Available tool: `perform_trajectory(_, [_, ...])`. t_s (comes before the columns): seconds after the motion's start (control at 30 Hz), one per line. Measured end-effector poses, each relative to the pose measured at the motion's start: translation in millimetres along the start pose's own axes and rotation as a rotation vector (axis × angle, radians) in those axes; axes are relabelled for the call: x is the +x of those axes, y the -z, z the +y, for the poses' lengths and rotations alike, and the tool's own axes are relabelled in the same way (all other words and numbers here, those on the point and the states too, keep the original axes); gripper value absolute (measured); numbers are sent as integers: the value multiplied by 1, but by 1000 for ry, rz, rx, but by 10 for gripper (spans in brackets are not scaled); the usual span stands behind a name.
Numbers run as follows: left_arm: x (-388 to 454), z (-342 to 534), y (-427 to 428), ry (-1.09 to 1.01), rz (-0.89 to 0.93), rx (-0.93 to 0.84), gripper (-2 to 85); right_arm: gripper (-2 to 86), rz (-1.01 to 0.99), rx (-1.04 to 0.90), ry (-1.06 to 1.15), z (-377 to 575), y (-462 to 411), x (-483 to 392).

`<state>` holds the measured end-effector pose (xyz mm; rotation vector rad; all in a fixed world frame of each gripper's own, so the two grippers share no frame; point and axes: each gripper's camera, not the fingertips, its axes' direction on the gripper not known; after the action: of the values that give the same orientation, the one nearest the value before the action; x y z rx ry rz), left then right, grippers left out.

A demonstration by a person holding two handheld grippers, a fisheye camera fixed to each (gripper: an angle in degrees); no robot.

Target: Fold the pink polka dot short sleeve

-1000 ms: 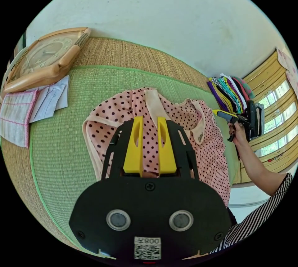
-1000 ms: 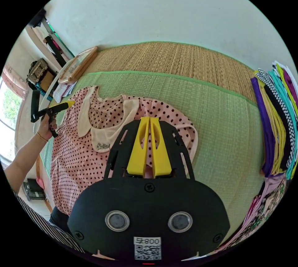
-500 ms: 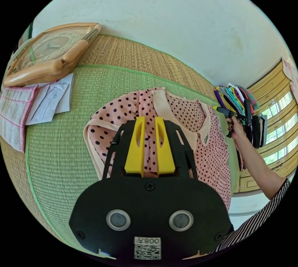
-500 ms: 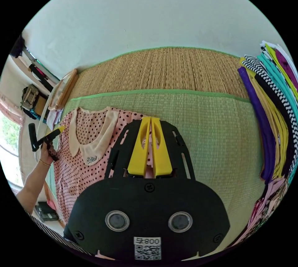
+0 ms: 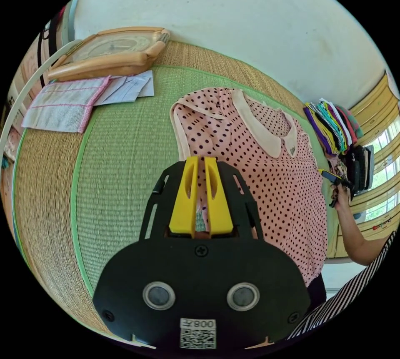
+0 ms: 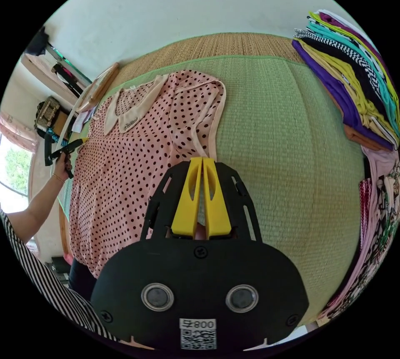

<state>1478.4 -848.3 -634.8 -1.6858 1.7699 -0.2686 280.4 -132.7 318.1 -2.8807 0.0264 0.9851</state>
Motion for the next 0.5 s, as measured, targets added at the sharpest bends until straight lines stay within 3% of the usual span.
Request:
perform_trajectory(0.17, [6,18,25,17,-4,38,38,0,71,0,-28,2,30,-13])
perform_trajectory(0.3, [22,14,42,-21,70,96,41,0,131,114,-51,-7,82,-31])
perform_trajectory(0.5, [55,-20,22,-80,107,64,36,1,100,153,80,-88,96,-81])
